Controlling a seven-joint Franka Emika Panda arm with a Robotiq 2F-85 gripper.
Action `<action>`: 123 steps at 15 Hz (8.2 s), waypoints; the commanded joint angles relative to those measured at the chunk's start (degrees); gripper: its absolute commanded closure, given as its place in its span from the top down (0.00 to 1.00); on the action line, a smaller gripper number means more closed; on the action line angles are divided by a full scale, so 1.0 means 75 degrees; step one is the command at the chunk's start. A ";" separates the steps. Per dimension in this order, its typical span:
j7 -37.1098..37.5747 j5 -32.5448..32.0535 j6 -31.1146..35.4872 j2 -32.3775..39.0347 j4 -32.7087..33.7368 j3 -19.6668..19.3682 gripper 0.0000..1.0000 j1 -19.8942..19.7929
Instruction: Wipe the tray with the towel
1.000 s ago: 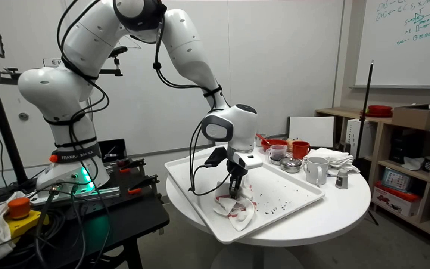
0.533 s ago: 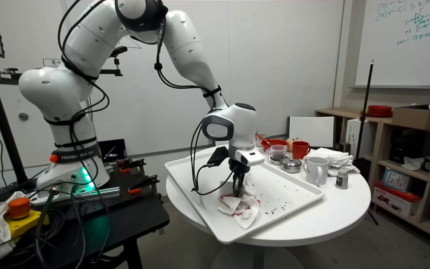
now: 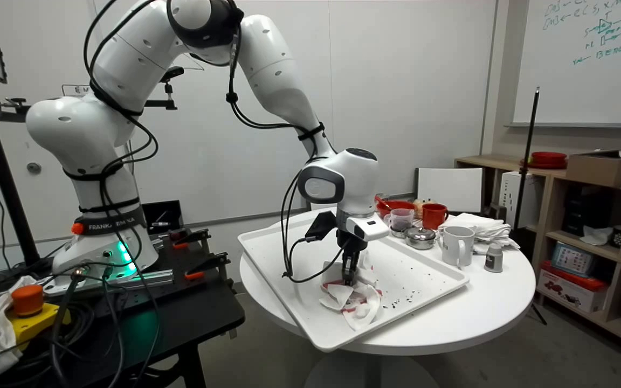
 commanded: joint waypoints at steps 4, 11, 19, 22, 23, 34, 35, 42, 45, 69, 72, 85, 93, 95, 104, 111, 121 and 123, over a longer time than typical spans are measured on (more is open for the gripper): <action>0.0033 -0.0046 -0.0001 -0.0003 0.0004 0.0023 0.13 -0.0025; 0.0115 -0.0065 0.0194 0.0073 0.0012 -0.0051 0.08 0.0038; 0.0672 -0.1289 0.1675 0.0526 0.0039 -0.1219 0.08 0.0995; 0.0612 -0.1577 0.2158 0.0664 0.0059 -0.1386 0.08 0.1135; 0.0585 -0.1658 0.2298 0.0723 0.0094 -0.1425 0.08 0.1173; 0.0285 -0.1890 0.3157 0.1080 0.0531 -0.1159 0.08 0.1016; 0.0268 -0.1888 0.3190 0.1100 0.0599 -0.1136 0.08 0.1001; 0.0132 -0.1924 0.3511 0.1071 0.0930 -0.0984 0.08 0.0937; 0.0046 -0.1927 0.3617 0.1022 0.1052 -0.0879 0.08 0.0851; 0.0156 -0.3894 0.6097 -0.3061 -0.1983 0.2011 0.08 -0.3069; 0.0218 -0.4086 0.6097 -0.3568 -0.2384 0.2590 0.08 -0.3728; -0.0176 -0.5093 0.6063 -0.4545 -0.5177 0.2900 0.07 -0.5456; -0.1251 -0.4055 0.4032 -0.4143 -0.4658 0.0172 0.07 -0.2789; -0.0852 -0.4410 0.3693 -0.3750 -0.4308 -0.0653 0.07 -0.1871; -0.0537 -0.3180 0.2406 -0.2135 -0.2821 -0.0964 0.07 0.0154; -0.0912 -0.2010 0.1428 -0.1301 -0.1813 0.0038 0.07 -0.0555; -0.1072 -0.0865 0.1794 -0.0506 -0.1458 0.0906 0.07 -0.1843; -0.0998 -0.0820 0.1951 -0.0433 -0.1352 0.0936 0.07 -0.1902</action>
